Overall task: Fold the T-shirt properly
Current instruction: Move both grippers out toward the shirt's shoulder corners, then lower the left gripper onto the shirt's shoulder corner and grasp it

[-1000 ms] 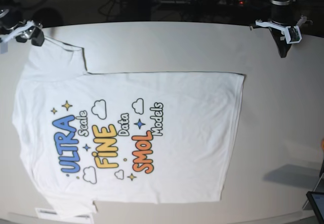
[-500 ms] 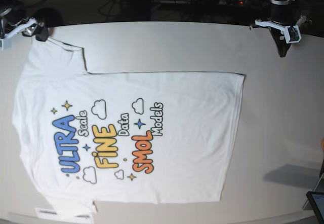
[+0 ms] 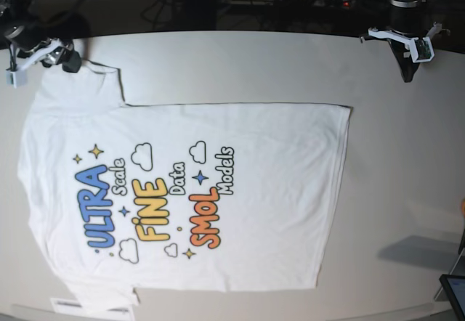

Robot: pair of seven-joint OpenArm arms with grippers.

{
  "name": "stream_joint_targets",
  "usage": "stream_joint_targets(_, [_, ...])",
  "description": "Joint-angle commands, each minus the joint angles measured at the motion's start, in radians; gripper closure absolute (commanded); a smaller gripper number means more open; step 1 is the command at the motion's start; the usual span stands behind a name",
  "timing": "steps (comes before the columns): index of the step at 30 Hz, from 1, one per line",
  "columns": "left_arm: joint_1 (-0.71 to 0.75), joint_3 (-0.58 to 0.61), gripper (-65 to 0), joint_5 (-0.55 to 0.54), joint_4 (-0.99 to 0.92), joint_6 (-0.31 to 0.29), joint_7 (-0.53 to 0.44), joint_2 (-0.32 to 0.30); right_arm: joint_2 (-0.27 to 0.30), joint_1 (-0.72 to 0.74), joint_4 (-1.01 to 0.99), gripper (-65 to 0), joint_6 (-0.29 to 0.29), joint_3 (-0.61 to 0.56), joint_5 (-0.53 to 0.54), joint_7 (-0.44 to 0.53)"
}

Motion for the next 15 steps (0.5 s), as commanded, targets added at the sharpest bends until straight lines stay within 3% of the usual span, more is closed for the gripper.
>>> stream_joint_targets(1, [0.010,-0.007,0.0,-0.005,0.015,0.004,-0.026,-0.008,0.011,-0.001,0.011,-39.9,0.002,0.005,0.007,0.022])
stream_joint_targets(4, [0.010,-0.007,0.0,-0.005,0.015,0.004,-0.026,-0.008,0.011,-0.001,0.011,-36.7,0.002,0.004,0.007,0.036])
stream_joint_targets(12, [0.003,-0.007,0.0,-0.005,0.015,0.004,-0.024,-0.008,0.011,0.013,0.011,-6.5,0.002,0.004,0.007,0.032])
stream_joint_targets(15, [0.002,-0.006,0.0,-0.005,0.015,0.004,-0.024,-0.008,0.011,0.013,0.011,0.0,0.002,0.002,0.007,0.030])
